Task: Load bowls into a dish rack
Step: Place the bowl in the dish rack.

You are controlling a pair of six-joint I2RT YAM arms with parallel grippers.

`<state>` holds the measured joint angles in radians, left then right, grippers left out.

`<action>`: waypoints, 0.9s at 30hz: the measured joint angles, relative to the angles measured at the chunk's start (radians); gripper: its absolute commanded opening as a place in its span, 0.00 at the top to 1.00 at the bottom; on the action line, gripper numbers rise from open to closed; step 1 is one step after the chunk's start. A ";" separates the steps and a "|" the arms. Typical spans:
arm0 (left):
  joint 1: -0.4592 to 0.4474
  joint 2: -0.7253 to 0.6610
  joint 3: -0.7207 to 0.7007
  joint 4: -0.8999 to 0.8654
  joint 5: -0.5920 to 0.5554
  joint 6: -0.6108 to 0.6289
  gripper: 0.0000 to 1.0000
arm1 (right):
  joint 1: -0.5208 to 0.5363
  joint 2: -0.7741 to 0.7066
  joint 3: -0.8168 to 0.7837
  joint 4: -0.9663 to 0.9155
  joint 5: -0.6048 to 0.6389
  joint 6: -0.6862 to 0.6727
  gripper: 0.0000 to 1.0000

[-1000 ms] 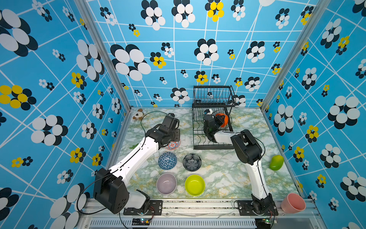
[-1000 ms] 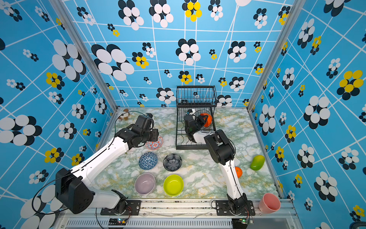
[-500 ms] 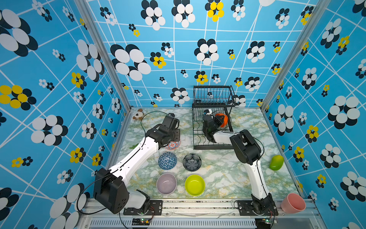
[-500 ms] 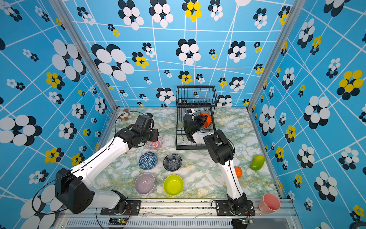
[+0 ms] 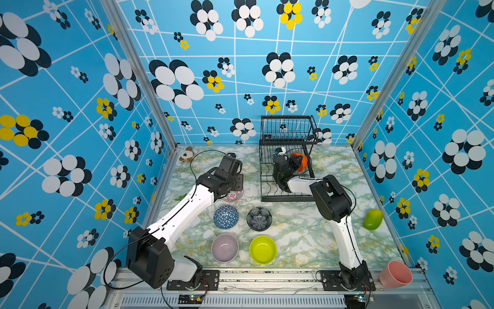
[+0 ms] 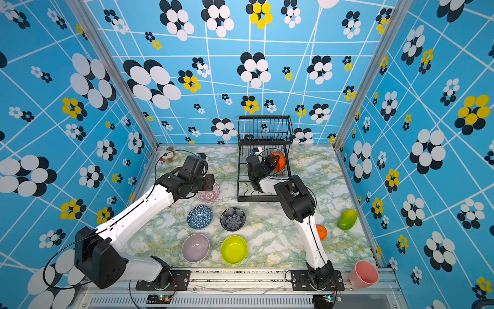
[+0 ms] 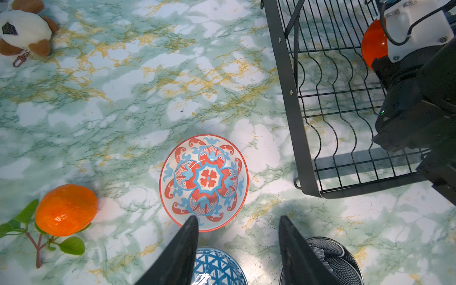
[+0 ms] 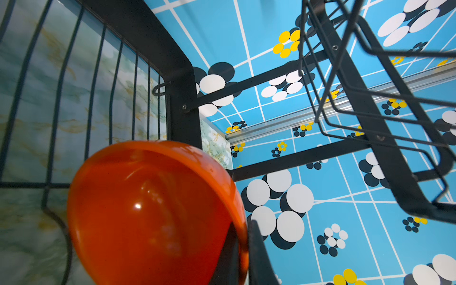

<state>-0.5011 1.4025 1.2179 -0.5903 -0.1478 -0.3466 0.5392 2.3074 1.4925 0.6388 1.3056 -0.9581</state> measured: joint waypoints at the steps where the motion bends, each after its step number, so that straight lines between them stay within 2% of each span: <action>1: -0.002 0.000 0.000 0.000 0.000 0.000 0.45 | 0.001 0.000 0.000 0.000 0.001 0.000 0.94; 27: -0.005 0.000 0.000 0.000 -0.003 0.000 0.45 | 0.011 0.002 0.001 -0.007 0.002 0.000 0.85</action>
<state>-0.5064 1.4025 1.2179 -0.5903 -0.1505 -0.3466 0.5499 2.3089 1.4933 0.6319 1.3075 -0.9577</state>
